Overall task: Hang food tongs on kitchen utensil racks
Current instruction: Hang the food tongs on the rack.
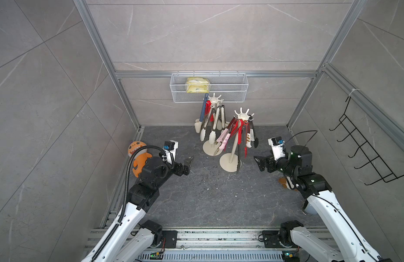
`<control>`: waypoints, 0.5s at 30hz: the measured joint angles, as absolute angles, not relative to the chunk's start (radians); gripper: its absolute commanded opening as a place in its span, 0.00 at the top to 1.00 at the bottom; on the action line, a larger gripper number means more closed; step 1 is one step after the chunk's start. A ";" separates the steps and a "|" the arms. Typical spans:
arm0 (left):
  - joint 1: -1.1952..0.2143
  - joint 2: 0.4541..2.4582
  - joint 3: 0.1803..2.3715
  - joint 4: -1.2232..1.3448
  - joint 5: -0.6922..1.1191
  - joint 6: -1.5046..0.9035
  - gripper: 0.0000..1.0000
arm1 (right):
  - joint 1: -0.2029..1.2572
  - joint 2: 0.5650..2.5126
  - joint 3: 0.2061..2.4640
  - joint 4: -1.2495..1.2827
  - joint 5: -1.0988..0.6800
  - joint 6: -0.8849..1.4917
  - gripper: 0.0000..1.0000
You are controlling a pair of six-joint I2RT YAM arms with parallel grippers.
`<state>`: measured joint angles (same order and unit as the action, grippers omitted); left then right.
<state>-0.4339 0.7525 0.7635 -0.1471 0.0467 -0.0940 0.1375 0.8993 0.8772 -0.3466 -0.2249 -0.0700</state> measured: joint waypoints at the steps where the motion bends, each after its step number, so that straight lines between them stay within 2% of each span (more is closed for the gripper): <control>1: -0.434 0.735 0.744 -0.148 0.020 -0.091 0.00 | 0.106 0.892 0.857 -0.321 -0.214 -0.063 0.00; 5: -0.434 0.673 0.665 -0.144 -0.103 -0.077 0.00 | 0.009 0.890 0.792 -0.222 -0.154 -0.040 0.00; 15: -0.434 0.641 0.426 -0.038 -0.414 -0.036 0.00 | -0.125 0.918 0.550 0.035 -0.051 0.072 0.00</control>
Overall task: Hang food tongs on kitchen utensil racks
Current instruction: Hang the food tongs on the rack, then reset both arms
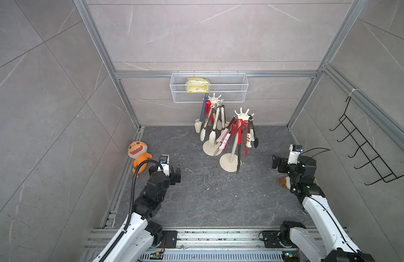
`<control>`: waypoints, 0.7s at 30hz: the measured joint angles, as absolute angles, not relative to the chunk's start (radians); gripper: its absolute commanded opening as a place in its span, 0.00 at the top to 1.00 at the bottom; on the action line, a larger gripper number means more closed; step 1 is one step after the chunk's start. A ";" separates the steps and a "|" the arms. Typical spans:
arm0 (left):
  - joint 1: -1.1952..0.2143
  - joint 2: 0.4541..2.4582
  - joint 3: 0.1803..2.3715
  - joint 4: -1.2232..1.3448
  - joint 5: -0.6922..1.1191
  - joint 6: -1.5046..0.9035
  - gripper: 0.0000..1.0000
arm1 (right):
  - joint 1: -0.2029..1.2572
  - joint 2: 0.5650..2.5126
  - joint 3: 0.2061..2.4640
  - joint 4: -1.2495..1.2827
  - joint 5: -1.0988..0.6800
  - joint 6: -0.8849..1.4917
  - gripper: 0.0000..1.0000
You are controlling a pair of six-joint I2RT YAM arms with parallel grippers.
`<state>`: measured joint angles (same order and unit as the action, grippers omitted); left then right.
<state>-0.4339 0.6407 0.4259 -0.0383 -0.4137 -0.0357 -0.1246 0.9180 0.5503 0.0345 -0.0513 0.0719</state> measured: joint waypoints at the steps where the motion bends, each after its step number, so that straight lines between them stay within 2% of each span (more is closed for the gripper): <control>1: -0.434 0.639 0.392 -0.010 -0.437 -0.026 0.00 | -0.131 0.928 0.528 0.064 -0.046 0.088 0.00; 7: -0.434 0.618 0.186 0.194 -0.518 0.041 0.00 | -0.138 1.017 0.432 0.231 -0.044 0.164 0.00; 11: -0.424 0.638 0.091 0.316 -0.533 0.073 0.00 | -0.138 1.062 0.308 0.432 -0.043 0.169 0.00; 21: -0.311 0.909 0.050 0.620 -0.502 0.084 0.00 | -0.111 1.297 0.229 0.836 -0.070 0.161 0.00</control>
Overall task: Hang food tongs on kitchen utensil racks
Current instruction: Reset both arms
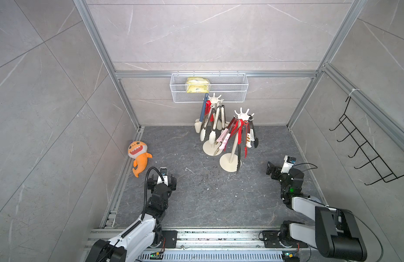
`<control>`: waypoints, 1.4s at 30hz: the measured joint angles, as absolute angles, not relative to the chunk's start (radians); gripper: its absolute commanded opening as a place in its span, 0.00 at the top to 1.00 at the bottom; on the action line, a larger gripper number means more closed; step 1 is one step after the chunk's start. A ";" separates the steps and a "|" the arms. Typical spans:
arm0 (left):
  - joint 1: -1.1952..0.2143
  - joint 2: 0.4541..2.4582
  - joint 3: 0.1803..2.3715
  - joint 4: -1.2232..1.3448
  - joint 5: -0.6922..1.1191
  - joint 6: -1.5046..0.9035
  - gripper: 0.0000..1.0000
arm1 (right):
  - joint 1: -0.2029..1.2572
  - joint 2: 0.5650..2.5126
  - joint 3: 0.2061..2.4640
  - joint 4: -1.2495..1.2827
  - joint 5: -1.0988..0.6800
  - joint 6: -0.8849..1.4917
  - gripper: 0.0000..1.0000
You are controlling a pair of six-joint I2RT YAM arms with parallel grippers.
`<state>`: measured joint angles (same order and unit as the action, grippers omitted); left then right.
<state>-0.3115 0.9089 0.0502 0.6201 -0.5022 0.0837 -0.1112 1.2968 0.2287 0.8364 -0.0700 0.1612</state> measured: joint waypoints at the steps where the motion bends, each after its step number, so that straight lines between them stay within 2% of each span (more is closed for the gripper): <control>1: -0.288 0.945 0.051 0.651 -0.484 0.084 0.00 | -0.097 1.338 0.229 0.873 -0.070 0.157 0.00; 8: -0.147 1.232 0.118 0.839 -0.334 0.084 0.00 | -0.012 1.522 0.228 1.062 -0.047 0.109 0.00; 15: -0.072 1.522 0.186 1.047 -0.220 0.083 0.00 | 0.009 1.529 0.245 1.079 -0.020 0.082 0.00; 25: 0.027 1.525 0.340 0.911 -0.125 0.031 0.00 | 0.092 1.530 0.325 0.997 0.080 0.033 0.00; 42: 0.034 1.525 0.342 0.841 -0.116 0.003 0.00 | 0.096 1.530 0.327 0.960 0.117 0.025 0.00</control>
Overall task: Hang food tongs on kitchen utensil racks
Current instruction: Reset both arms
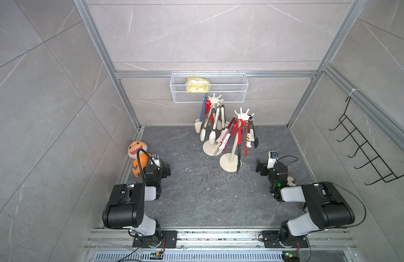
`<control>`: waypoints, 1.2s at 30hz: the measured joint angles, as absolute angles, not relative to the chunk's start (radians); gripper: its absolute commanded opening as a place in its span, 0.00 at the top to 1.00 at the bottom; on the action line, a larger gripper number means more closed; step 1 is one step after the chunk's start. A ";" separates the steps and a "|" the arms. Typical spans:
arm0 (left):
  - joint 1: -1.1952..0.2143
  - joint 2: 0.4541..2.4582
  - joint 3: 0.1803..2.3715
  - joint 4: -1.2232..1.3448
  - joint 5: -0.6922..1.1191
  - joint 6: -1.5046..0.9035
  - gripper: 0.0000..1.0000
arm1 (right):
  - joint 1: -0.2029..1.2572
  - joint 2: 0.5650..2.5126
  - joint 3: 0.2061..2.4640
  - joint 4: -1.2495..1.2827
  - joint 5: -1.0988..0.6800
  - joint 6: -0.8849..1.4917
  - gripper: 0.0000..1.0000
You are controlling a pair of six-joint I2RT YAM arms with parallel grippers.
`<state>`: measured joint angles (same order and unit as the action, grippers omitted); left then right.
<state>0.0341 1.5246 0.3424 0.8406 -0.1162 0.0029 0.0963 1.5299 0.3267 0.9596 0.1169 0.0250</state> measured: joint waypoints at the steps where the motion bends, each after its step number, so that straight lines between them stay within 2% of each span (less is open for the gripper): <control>1: 0.040 1.525 0.342 0.839 -0.105 0.002 0.00 | 0.096 1.530 0.327 0.958 0.117 0.025 0.00; 32: 0.057 1.525 0.342 0.833 -0.075 -0.004 0.00 | 0.096 1.530 0.327 0.958 0.117 0.025 0.00; 36: 0.057 1.522 0.341 0.834 0.004 0.011 0.00 | 0.096 1.530 0.327 0.958 0.085 0.008 0.00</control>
